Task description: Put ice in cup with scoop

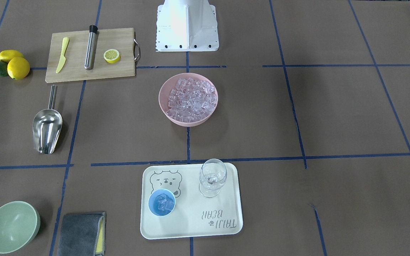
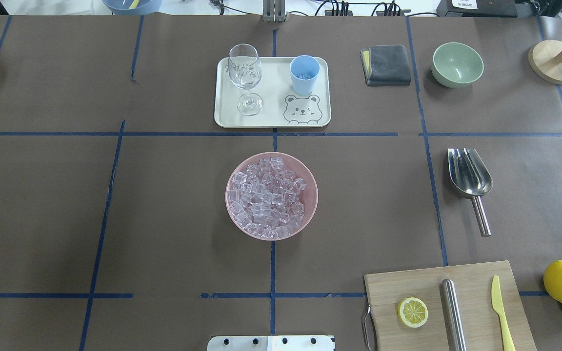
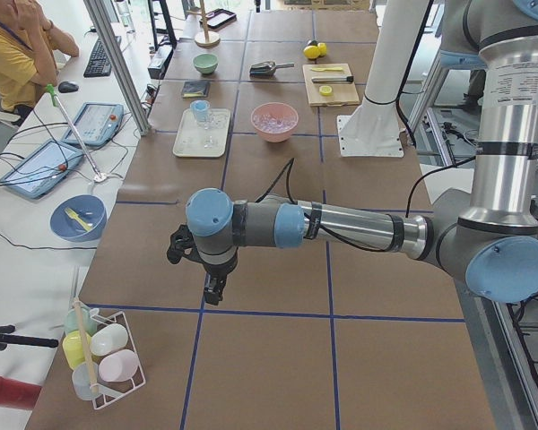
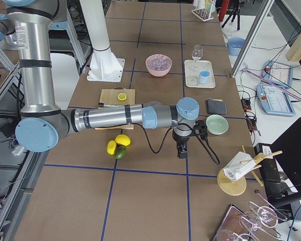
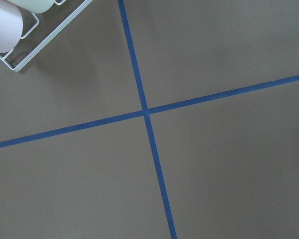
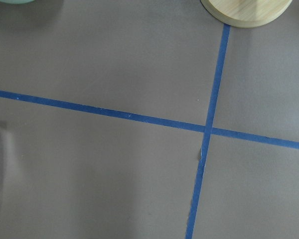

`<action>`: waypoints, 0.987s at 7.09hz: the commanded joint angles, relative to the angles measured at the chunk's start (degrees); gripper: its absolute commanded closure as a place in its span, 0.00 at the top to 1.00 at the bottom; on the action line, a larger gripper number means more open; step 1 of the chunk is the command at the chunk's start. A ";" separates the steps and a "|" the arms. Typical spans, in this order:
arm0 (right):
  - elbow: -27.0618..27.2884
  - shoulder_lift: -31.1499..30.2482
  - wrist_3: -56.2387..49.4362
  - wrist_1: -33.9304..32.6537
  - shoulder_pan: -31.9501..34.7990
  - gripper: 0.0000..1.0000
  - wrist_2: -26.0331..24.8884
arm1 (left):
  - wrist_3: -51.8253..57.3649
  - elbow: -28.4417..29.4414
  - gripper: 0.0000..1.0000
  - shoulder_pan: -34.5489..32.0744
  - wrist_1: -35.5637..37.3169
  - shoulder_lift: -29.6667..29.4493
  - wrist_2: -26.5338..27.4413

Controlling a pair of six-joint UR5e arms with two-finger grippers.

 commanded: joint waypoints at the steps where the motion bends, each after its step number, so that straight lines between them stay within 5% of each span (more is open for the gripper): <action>1: -1.38 0.89 0.28 0.28 -1.91 1.00 -0.47 | 0.09 2.37 1.00 0.02 -4.99 0.05 -0.10; 4: -3.49 2.82 3.77 0.28 -2.54 1.00 -0.99 | -0.26 6.86 1.00 0.28 -16.06 0.84 0.51; 7: -2.71 3.45 3.80 0.28 -2.72 1.00 -3.90 | 0.08 5.81 1.00 0.11 -15.56 1.10 0.69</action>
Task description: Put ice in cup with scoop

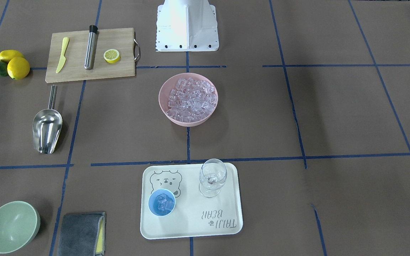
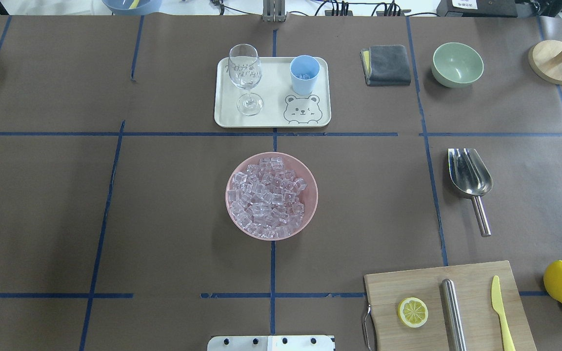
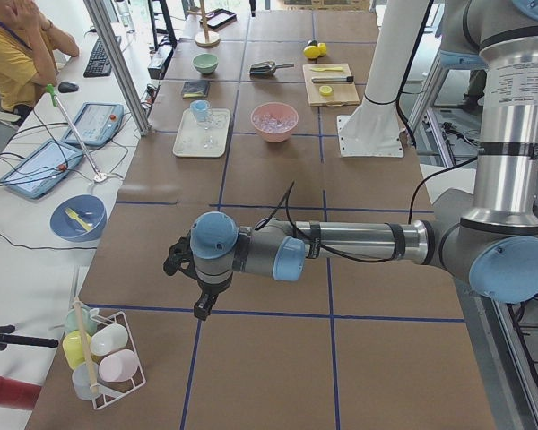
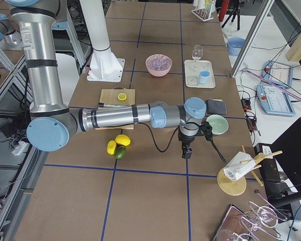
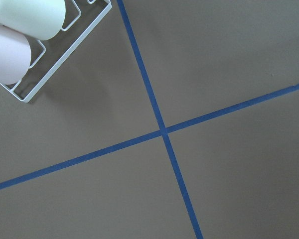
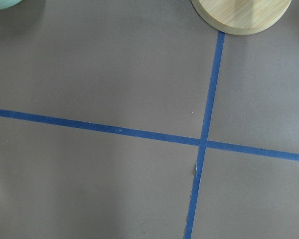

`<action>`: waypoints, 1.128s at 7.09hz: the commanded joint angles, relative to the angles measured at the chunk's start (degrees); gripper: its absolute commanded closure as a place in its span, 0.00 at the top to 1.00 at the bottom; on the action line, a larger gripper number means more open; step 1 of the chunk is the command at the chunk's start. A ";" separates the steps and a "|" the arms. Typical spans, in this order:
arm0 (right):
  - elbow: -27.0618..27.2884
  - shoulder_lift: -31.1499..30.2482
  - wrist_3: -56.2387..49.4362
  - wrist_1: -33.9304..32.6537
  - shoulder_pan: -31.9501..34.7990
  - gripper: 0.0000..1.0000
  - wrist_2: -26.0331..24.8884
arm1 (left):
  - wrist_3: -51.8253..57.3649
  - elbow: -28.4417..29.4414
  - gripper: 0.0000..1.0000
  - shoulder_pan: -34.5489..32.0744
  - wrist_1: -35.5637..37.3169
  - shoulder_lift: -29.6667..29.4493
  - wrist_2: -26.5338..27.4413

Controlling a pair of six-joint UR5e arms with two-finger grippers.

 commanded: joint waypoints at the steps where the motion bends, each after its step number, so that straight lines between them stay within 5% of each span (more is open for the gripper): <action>1: 0.03 -0.17 0.26 -0.14 -0.10 1.00 0.08 | 0.31 -1.94 1.00 0.18 0.03 1.09 -0.06; 8: -0.15 -0.79 0.61 -0.23 -0.01 1.00 0.17 | 0.49 -1.87 1.00 1.41 -0.50 1.28 -0.23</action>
